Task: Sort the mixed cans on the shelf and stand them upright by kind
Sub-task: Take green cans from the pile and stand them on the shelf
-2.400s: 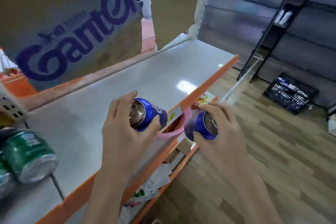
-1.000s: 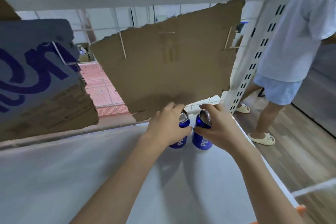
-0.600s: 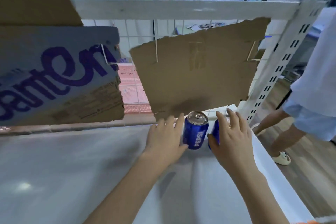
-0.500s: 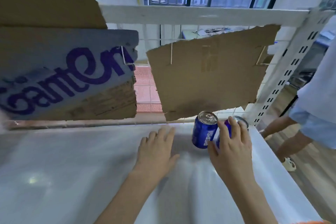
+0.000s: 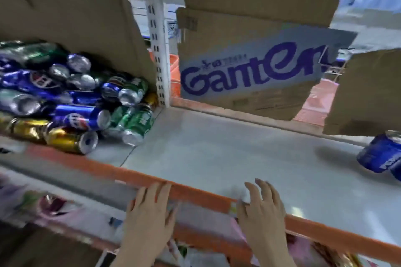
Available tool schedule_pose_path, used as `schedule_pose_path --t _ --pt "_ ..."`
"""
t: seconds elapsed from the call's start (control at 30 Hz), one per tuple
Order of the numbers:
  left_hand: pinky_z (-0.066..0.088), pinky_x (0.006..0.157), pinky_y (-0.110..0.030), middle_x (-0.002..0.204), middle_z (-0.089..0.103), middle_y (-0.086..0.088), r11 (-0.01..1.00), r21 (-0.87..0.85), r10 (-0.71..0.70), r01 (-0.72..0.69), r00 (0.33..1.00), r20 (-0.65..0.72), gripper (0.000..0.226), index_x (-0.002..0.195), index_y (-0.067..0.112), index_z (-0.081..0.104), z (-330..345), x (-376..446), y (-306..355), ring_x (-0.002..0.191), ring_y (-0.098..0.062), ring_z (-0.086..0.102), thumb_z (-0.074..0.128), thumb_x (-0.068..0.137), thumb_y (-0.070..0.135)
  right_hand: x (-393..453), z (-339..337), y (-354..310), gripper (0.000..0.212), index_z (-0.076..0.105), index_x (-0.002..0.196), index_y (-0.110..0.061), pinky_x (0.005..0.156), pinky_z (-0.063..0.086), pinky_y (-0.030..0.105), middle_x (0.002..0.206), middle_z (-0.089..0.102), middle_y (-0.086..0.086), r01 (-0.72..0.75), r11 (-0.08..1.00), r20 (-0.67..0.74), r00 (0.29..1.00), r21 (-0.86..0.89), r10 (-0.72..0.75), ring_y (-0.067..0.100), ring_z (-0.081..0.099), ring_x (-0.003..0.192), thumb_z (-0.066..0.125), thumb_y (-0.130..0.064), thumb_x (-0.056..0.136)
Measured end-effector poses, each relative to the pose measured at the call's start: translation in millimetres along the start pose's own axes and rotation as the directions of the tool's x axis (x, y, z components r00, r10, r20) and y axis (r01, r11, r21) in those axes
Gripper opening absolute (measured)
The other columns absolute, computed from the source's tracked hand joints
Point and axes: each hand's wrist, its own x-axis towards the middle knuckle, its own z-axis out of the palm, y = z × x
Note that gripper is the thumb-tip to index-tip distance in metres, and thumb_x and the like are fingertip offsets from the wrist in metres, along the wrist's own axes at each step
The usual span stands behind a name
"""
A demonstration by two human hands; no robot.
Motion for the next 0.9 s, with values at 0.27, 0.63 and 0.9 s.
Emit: schedule_pose_path --t 0.27,0.63,0.9 --pt "0.054 0.060 -0.040 0.091 0.067 -0.005 0.954 0.104 -0.292 0.280 0.949 0.116 0.049 0.095 0.013 0.068 -62.8 -62.5 -169.3 0.078 -0.030 0.066 0.087 0.054 0.032 -28.7 34.3 -166.8 0.036 0.069 0.096 -0.009 0.074 0.053 0.045 0.095 0.067 0.010 0.196 0.980 0.028 0.980 0.038 -0.197 0.034 0.064 0.091 0.051 -0.035 0.078" --pt "0.053 0.064 -0.042 0.092 0.067 -0.008 0.907 0.133 -0.413 0.400 0.906 0.095 0.050 0.102 0.013 0.068 -64.4 -63.5 -291.6 0.082 -0.032 0.065 0.085 0.059 0.031 -4.3 70.9 -280.1 0.029 0.067 0.099 -0.005 0.079 0.049 0.050 0.101 0.064 0.016 0.265 0.961 -0.003 0.964 0.083 -0.266 0.040 0.059 0.098 0.067 -0.020 0.074" --pt "0.052 0.073 -0.048 0.101 0.068 -0.009 0.913 0.189 -0.383 0.361 0.919 0.095 0.043 0.109 0.013 0.066 -72.1 -7.4 -404.7 0.093 -0.035 0.064 0.076 0.073 0.032 13.3 125.4 -377.0 0.033 0.065 0.100 -0.005 0.085 0.048 0.050 0.104 0.063 0.016 0.112 0.982 0.130 0.983 0.155 -0.133 0.039 0.057 0.101 0.076 -0.015 0.071"
